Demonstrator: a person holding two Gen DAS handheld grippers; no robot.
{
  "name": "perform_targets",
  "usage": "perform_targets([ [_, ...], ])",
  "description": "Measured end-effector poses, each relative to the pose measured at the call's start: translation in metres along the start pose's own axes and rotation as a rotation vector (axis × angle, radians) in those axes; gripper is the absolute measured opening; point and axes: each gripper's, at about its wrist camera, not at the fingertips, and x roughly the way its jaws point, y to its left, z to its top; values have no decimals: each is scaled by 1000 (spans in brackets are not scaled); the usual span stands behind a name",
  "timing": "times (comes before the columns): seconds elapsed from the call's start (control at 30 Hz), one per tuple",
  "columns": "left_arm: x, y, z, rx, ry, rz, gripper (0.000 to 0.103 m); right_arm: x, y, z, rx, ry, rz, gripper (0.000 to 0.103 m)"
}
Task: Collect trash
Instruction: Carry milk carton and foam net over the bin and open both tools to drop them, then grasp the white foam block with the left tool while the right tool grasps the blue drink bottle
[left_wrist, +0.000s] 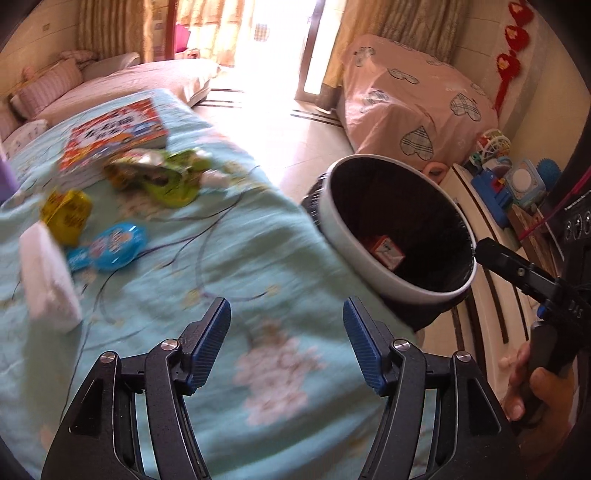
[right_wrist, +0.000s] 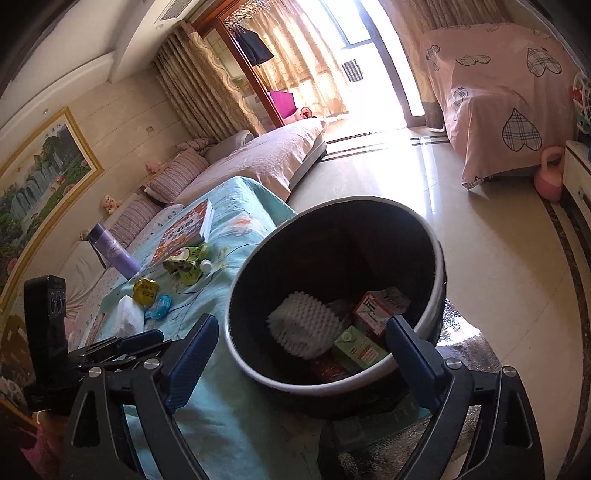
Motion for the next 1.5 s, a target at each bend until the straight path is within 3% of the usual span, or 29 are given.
perform_targets([
  [0.63,-53,126,-60,-286,-47,120,66,37,93,-34,-103,91,97,96],
  [0.9,-56,140,-48,-310,-82,151,67,64,118,-40,-176,152,114,96],
  [1.23,-29,150,-17,-274,-96,239,67,100,146,-38,-293,208,131,96],
  [1.3,-26,157,-14,-276,-97,240,64,110,154,-38,-326,223,136,96],
  [1.37,-24,163,-12,-271,-100,224,41,119,162,-38,-359,235,138,96],
  [1.43,-26,170,-13,-283,-103,168,32,130,171,-37,-393,247,143,95],
  [1.5,-31,174,-16,-282,-108,171,32,139,178,-36,-422,258,150,95],
])
